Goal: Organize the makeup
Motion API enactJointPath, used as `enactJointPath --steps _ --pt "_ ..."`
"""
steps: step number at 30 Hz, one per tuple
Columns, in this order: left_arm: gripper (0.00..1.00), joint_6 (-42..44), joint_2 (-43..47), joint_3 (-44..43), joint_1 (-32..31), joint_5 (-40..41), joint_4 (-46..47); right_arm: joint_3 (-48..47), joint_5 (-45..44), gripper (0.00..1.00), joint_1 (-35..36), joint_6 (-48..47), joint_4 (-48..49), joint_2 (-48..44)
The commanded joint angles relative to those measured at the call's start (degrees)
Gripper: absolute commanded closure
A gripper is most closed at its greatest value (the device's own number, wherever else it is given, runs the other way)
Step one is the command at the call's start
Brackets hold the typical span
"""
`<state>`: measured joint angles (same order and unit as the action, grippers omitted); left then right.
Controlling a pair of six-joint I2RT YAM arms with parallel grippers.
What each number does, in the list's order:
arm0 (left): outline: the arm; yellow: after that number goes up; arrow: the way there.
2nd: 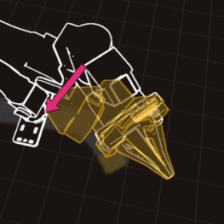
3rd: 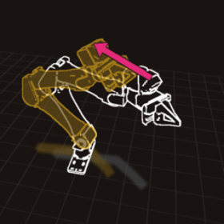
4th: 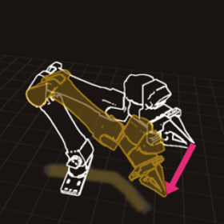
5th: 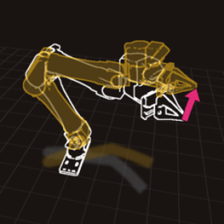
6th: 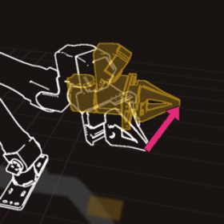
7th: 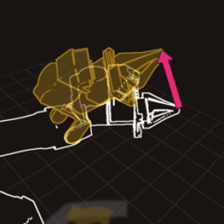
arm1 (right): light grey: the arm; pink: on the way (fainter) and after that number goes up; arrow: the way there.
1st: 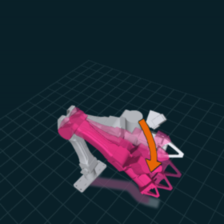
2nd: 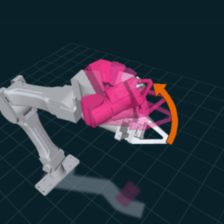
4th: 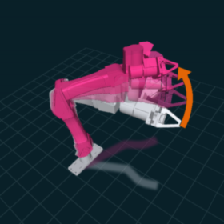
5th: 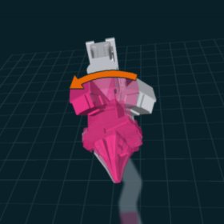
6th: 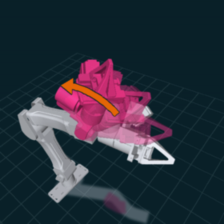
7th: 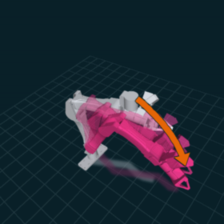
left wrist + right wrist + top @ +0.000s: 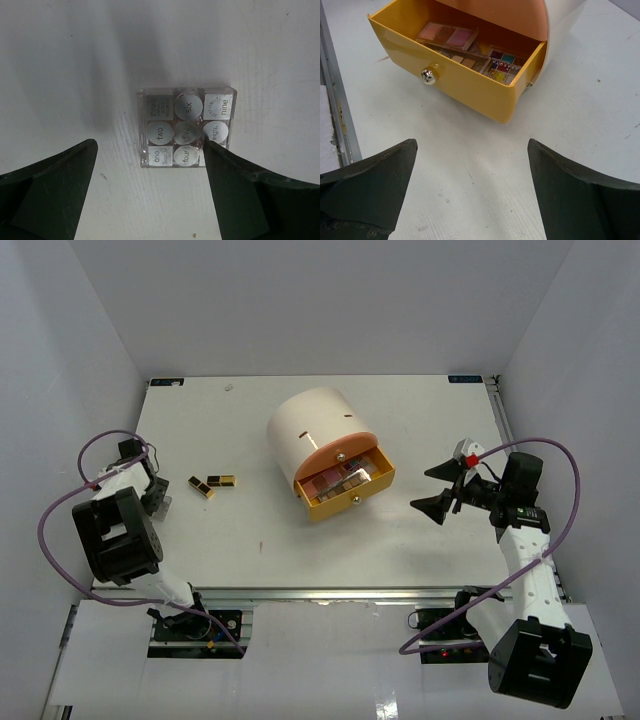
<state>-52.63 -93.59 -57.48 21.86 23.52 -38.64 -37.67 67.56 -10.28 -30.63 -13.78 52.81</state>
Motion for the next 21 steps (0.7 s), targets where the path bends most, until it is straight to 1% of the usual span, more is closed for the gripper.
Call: enactJointPath --steps 1,8,12,16,21 --pt "0.02 2.55 -1.66 -2.66 1.23 -3.55 3.07 -0.39 1.92 0.02 -0.69 -0.57 -0.37 0.69" --pt "0.02 3.67 -4.49 -4.75 1.51 -6.89 3.74 -0.3 2.39 0.02 -1.76 -0.65 -0.37 1.59" --pt "0.02 3.85 -2.38 -4.61 1.59 -9.53 4.32 -0.3 2.4 0.02 -2.12 -0.74 -0.37 1.93" --pt "0.02 3.24 0.59 -3.52 1.52 -10.15 5.81 -0.39 2.48 0.02 -2.2 -0.83 -0.37 2.56" --pt "0.02 0.86 -1.97 -4.78 1.6 -10.63 5.9 -0.37 2.48 0.02 -2.31 -0.81 -0.37 2.72"
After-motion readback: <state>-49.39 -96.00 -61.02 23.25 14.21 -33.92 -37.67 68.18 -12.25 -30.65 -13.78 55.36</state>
